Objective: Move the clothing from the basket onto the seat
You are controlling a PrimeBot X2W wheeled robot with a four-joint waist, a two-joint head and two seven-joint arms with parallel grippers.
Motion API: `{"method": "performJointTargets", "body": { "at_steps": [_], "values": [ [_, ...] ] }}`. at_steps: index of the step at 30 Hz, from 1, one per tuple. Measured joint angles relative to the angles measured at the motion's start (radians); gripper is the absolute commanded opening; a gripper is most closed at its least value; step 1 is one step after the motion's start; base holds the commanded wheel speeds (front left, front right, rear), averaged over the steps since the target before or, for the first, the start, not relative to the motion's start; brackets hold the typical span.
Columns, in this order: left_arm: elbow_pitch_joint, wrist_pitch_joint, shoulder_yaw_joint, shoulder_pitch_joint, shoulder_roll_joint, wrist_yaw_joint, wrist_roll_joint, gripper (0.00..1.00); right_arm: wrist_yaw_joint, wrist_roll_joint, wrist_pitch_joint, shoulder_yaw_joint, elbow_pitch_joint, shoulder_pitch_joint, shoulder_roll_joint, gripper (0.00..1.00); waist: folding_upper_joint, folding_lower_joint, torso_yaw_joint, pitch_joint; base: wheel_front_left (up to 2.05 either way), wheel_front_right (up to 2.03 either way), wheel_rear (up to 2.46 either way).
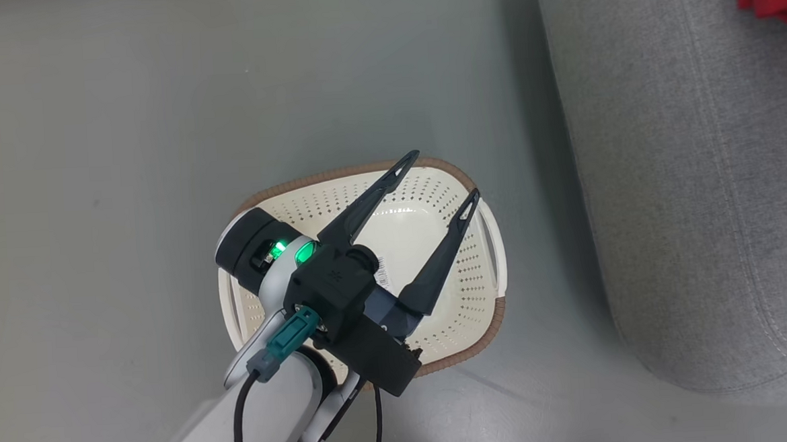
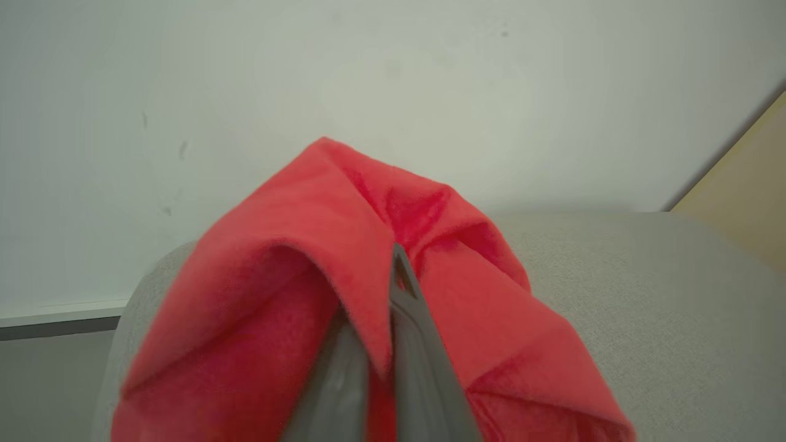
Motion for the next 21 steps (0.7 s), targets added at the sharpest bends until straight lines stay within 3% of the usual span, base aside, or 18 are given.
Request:
{"method": "performJointTargets", "body": {
  "at_steps": [2, 9, 21],
  "values": [
    [0.001, 0.0, 0.0, 0.0, 0.003, 0.0, 0.0, 1.0, 0.0, 0.0, -0.002, 0.001, 0.007, 0.0, 0.006, 0.98, 0.0, 0.0, -0.003, -0.002, 0.0, 0.0, 0.0],
    [0.024, -0.005, 0.011, 0.007, 0.027, 0.0, 0.0, 1.0, 0.011, 0.0, -0.032, 0.013, 0.028, 0.01, 0.082, 1.0, 0.0, 0.0, -0.037, -0.02, 0.0, 0.0, 0.0],
    [0.093, -0.045, 0.016, 0.073, 0.032, -0.003, -0.043, 1.0, 0.067, -0.006, -0.052, 0.051, 0.028, 0.109, 0.16, 1.0, -0.0001, 0.0, -0.099, -0.117, 0.0, 0.0, 0.0]
  ]
}}
